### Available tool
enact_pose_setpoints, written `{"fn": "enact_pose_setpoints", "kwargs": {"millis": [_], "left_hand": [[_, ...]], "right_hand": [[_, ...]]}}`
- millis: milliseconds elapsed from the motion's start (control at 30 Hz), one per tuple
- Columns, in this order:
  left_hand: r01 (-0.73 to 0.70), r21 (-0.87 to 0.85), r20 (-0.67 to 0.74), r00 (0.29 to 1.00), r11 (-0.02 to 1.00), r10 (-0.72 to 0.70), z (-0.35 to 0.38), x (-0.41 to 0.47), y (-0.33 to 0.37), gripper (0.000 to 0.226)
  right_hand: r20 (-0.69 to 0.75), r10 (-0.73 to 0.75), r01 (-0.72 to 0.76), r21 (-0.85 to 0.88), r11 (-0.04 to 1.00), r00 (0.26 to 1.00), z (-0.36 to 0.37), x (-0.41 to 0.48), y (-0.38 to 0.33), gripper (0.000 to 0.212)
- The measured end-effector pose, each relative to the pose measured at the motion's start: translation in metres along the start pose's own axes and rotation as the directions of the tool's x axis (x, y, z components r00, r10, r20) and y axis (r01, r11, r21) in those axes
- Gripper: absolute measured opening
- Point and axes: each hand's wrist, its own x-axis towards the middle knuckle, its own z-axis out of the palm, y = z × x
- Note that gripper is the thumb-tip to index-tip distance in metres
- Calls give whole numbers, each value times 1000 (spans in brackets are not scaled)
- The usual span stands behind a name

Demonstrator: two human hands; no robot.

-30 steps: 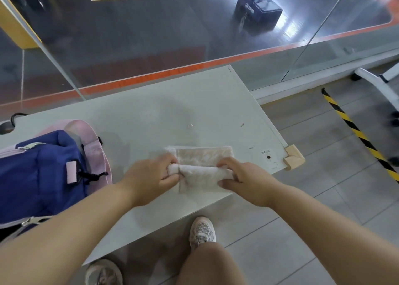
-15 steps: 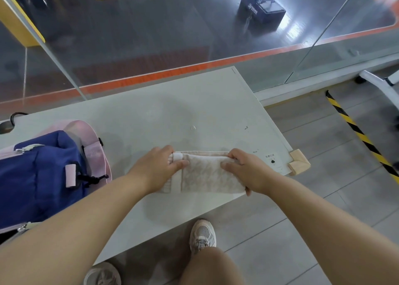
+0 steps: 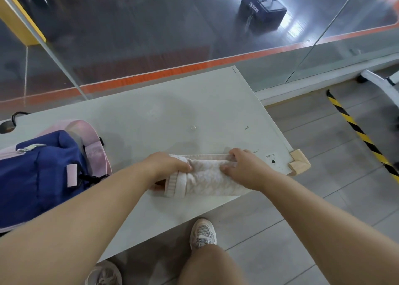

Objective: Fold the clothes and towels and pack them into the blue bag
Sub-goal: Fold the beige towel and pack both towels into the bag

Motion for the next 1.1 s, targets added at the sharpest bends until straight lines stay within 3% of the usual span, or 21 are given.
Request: {"fn": "enact_pose_setpoints", "kwargs": {"millis": [67,167,267,333,400,567,633,700,900,1100], "left_hand": [[44,-81,57,998,996,-39,1,-6,-3,19],[-49,-73,36,998,996,52,2,-12,-9,23],[-247,153,-56,965,957,258,0,-22,-12,38],[-393,326,-54,900,860,433,-3,-31,-14,40],[-505,377,5,840,777,543,-4,-42,-17,38],[-670,513,73,657,537,750,-6,-69,-32,30],[-675,533,66,635,511,770,-8,-78,-40,34],[-647,549,52,658,529,751,-13,-87,-50,42],[-549,638,-12,695,541,719,-45,-127,-96,41],[-452,694,-147,673,560,725,-93,-186,-146,29]], "right_hand": [[15,-1,1,8,1000,1000,2,-3,1,47],[35,-13,12,13,1000,999,3,-11,2,43],[37,-56,57,-21,998,998,2,-21,3,51],[68,-64,69,-66,995,996,0,-27,2,66],[108,-90,105,-148,983,990,2,-35,0,75],[102,-271,289,-282,915,957,12,-64,-9,69],[68,-297,304,-258,917,952,15,-76,-15,53],[59,-282,287,-275,917,958,15,-90,-24,40],[-18,-357,277,-594,755,934,8,-123,-52,36],[-190,-310,186,-485,854,931,-1,-156,-101,25]]}}
